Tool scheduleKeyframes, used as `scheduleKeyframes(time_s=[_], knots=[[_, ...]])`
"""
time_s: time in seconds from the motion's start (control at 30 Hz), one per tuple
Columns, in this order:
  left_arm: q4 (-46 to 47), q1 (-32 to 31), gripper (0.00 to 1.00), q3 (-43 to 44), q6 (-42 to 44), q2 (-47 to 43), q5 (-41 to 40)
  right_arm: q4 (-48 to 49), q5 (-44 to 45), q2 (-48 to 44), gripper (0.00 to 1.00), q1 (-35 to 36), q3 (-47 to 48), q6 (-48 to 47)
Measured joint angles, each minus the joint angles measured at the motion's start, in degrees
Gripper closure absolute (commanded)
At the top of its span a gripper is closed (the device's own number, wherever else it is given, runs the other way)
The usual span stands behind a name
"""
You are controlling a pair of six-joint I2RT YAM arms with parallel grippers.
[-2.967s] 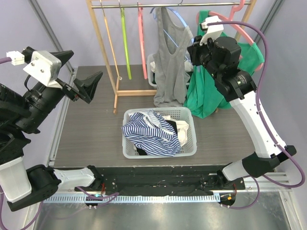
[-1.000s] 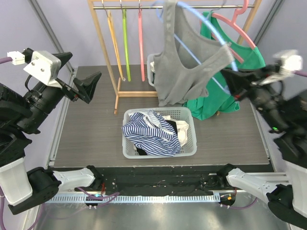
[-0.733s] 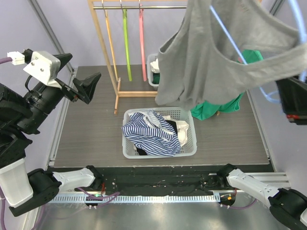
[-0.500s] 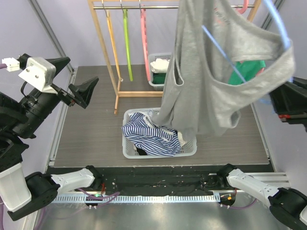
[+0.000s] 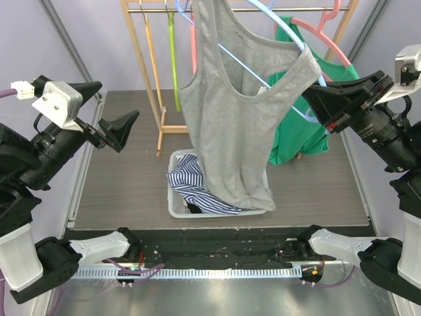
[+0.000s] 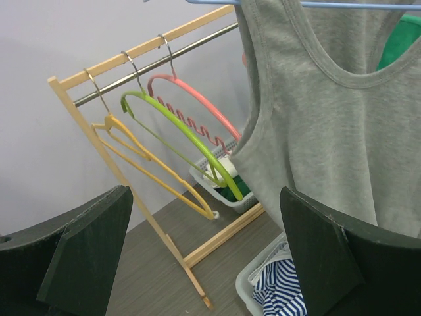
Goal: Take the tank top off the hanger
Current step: Pick up the hanger from the clothesline.
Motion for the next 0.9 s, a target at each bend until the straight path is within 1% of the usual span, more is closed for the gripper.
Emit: scheduleKeyframes(time_s=[0.27, 0.6, 0.7, 0.83, 0.9], knots=[[0.00, 0.55, 0.00, 0.02, -0.39, 0.00, 0.44, 0.68, -1.20, 4.90, 0.99, 0.00, 9.42, 0.35], [-0.02, 1.14, 0.00, 0.04, -1.07, 0.00, 1.09, 7.56, -2.91, 5.68, 0.99, 0.00, 9.49, 2.62], [-0.04, 1.20, 0.00, 0.04, -1.18, 0.00, 1.36, 8.87, -3.69, 7.82, 0.99, 0.00, 10.69, 3.91], [-0.13, 1.68, 0.00, 0.04, -1.36, -0.02, 1.64, 10.51, -5.53, 12.94, 0.99, 0.00, 14.91, 6.16], [-0.24, 1.99, 0.00, 0.02, -1.46, -0.15, 1.84, 11.69, -6.05, 14.38, 0.99, 0.00, 15.02, 6.91]])
